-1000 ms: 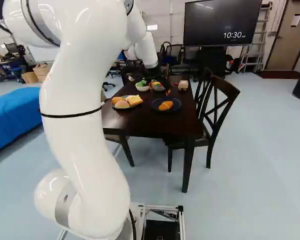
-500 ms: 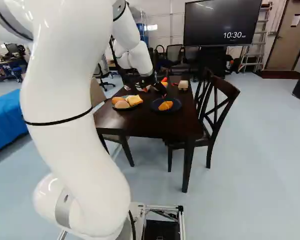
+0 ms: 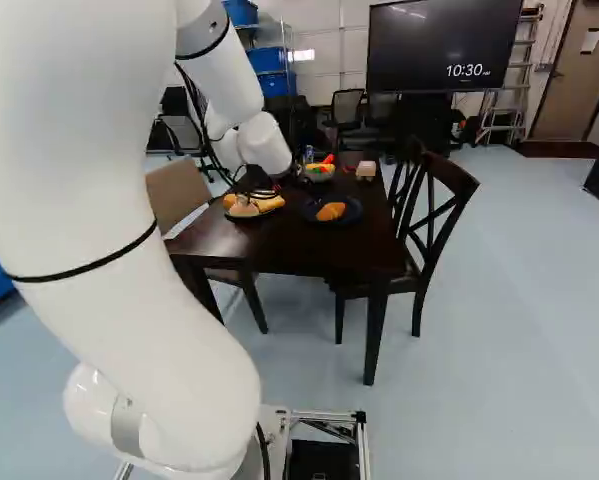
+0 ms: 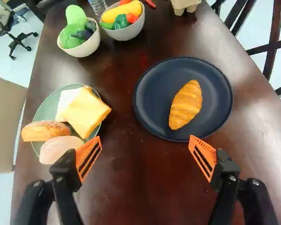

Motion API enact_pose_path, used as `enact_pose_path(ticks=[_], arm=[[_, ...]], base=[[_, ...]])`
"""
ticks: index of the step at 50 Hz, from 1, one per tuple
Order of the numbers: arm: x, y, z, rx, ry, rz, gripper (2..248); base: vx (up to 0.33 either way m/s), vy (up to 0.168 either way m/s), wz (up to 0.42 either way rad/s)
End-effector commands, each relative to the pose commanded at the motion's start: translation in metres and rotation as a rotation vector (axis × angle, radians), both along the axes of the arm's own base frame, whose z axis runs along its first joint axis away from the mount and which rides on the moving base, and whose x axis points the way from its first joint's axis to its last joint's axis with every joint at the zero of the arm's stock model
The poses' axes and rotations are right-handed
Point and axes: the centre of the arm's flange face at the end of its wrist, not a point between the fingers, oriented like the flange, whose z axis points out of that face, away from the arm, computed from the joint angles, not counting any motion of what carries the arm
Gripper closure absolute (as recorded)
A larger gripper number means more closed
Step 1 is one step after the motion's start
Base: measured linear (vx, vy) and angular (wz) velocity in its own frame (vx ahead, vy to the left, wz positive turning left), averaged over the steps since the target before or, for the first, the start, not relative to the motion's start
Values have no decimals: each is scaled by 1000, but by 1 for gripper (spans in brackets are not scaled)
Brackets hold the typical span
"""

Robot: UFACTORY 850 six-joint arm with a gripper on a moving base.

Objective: Move the croissant to the empty plate

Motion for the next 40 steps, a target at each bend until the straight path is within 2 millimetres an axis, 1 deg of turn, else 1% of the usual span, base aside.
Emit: enact_pose_path(ticks=[19,40], arm=[[-57,19,-31,-56,-126,81,3],[-114,32,-59,-115,-241,143,3]], base=[[0,0,0],[0,0,0]])
